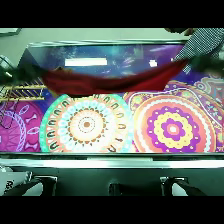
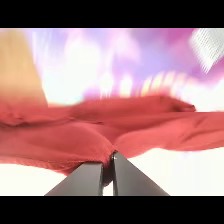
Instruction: Fold the clothes and pants, and hang the long-sleeved shirts on hangers.
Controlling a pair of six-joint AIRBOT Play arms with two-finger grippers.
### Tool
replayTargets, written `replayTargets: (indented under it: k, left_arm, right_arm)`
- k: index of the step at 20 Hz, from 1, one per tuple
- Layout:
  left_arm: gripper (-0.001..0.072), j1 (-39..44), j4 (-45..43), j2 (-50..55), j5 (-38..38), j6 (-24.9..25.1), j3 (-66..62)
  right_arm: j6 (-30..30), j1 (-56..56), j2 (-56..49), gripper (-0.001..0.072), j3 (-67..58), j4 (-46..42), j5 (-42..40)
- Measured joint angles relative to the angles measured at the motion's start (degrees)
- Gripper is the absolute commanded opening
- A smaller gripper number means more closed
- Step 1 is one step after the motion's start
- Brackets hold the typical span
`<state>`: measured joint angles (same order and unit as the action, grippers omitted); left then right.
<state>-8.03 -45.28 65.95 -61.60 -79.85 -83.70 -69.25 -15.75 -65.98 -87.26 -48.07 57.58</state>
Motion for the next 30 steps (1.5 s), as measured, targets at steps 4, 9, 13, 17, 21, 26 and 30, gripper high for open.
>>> replayTargets:
  k: [4,9,13,17,21,26,30]
  left_arm:
    - [0.0017,0.2,-10.7,-6.1,-4.3,-10.5,-16.3]
    - [0.0018,0.2,-22.9,-17.4,-9.5,-20.8,-23.9]
    - [0.0017,0.2,-30.8,-23.3,-12.3,-25.3,-25.2]
    - [0.0017,0.3,-32.7,-23.1,-15.7,-24.6,-22.8]
    - [0.0018,0.3,-29.6,-16.3,-17.4,-18.8,-15.0]
    - [0.0018,1.1,-25.3,0.8,-10.1,-11.1,-4.5]
    - [0.0018,3.8,-23.3,17.6,0.8,-5.7,-2.4]
  right_arm:
    - [-5.5,0.4,9.1,0.0025,-13.0,-7.6,-1.2]
    - [-13.1,0.6,22.0,0.0025,-18.3,-19.4,-1.7]
    - [-17.4,0.6,27.0,0.0026,-19.1,-25.4,-0.5]
    - [-19.9,0.6,23.9,0.0026,-19.3,-26.6,7.5]
    - [-21.0,0.7,11.7,0.0026,-17.2,-22.6,18.4]
    - [-18.7,0.7,-9.5,0.0026,-11.5,-18.7,21.5]
    - [-15.6,0.7,-25.1,0.0026,-9.2,-17.6,15.2]
